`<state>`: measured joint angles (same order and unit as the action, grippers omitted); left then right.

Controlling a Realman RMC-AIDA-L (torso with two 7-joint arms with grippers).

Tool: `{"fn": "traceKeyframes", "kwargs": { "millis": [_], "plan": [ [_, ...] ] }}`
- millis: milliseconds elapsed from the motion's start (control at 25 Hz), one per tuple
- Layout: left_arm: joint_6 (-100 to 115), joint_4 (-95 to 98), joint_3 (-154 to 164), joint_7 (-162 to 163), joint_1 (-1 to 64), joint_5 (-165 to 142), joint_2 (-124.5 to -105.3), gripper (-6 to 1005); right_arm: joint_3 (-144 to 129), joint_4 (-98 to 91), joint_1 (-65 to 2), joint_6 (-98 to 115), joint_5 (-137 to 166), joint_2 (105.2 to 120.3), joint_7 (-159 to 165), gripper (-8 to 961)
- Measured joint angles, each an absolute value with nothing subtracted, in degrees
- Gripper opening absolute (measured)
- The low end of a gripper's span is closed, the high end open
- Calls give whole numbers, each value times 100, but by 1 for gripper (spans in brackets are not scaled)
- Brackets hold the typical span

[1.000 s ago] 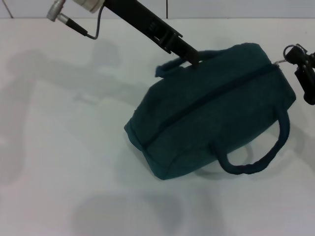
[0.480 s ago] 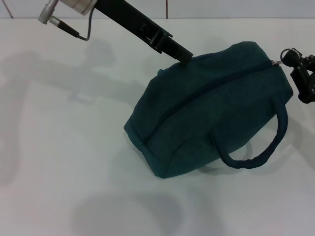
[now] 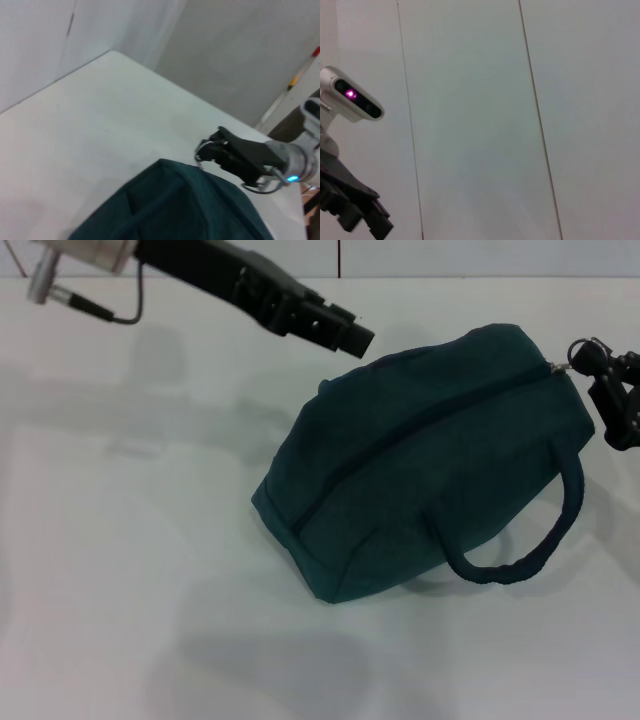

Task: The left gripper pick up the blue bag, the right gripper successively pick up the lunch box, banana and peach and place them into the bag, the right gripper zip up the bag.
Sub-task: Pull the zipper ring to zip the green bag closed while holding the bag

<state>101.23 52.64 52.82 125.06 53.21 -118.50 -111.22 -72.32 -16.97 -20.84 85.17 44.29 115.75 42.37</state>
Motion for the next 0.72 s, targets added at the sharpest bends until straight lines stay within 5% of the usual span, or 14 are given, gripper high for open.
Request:
{"fn": "traceKeyframes", "kwargs": {
  "millis": [240,320,720],
  "plan": [
    [10326,5235,5275,12485,5110,-11807,-11083,427,-7240,-1716,-2114,8525,4430,11576,4242,32],
    [10310,5208,5273,12441,5077,-11900,-11117,665,-7246,-1708,-2139,8547,4430,11580,4243,32],
    [10247,4875,5311,12415,5162,-12073,-11211,775,-7239,-1698,-2143,8594,4430,11586,4255,33]
  ]
}}
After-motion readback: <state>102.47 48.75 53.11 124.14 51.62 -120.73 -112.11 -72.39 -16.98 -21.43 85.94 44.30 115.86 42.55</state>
